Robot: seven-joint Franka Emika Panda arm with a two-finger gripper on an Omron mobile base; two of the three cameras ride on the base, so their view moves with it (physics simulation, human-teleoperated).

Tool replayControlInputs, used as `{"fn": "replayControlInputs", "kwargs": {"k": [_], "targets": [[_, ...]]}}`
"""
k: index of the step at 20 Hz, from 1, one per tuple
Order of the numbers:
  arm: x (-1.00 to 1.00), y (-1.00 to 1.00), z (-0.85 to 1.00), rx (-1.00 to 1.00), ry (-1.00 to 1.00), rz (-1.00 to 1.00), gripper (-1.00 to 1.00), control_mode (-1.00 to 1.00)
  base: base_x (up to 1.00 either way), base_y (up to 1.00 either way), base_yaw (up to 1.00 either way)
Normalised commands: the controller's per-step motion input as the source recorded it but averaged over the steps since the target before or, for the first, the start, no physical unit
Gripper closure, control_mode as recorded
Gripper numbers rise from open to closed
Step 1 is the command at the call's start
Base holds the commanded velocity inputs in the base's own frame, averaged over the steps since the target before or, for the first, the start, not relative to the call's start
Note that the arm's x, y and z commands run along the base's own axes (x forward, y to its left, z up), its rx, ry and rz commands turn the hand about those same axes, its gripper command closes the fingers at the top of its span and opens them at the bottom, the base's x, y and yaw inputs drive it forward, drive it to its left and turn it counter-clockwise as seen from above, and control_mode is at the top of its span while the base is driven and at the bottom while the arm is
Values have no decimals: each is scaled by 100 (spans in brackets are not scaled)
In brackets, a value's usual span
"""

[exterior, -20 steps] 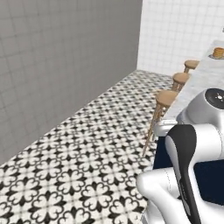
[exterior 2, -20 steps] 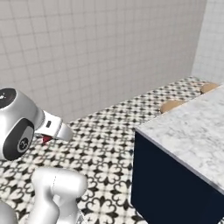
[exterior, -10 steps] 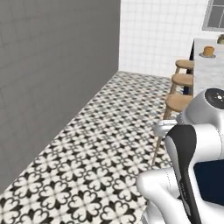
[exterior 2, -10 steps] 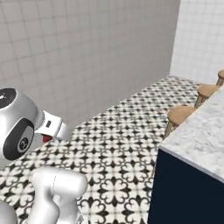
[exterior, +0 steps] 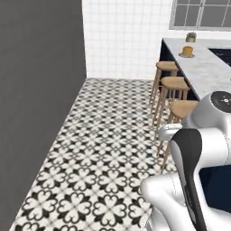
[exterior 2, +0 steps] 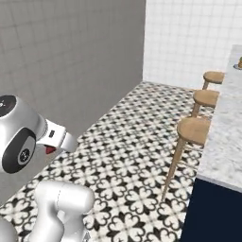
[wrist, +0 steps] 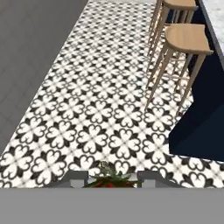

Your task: Take the strawberry from the fridge and place it on top of the pancake, located on the dining counter.

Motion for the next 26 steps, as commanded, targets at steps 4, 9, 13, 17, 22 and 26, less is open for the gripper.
{"fn": "replayControlInputs", "kwargs": {"k": [4,9,13,17,22,26], "targets": [[0,0,0,0,0,0,100,100,100,84,-43],[0,0,0,0,0,0,100,100,100,90,-54],[0,0,0,0,0,0,100,100,100,77,-50],[0,0,0,0,0,0,100,100,100,80,-54],[0,0,0,0,0,0,100,100,100,85,-51],[0,0,0,0,0,0,100,100,100,89,-50]]}}
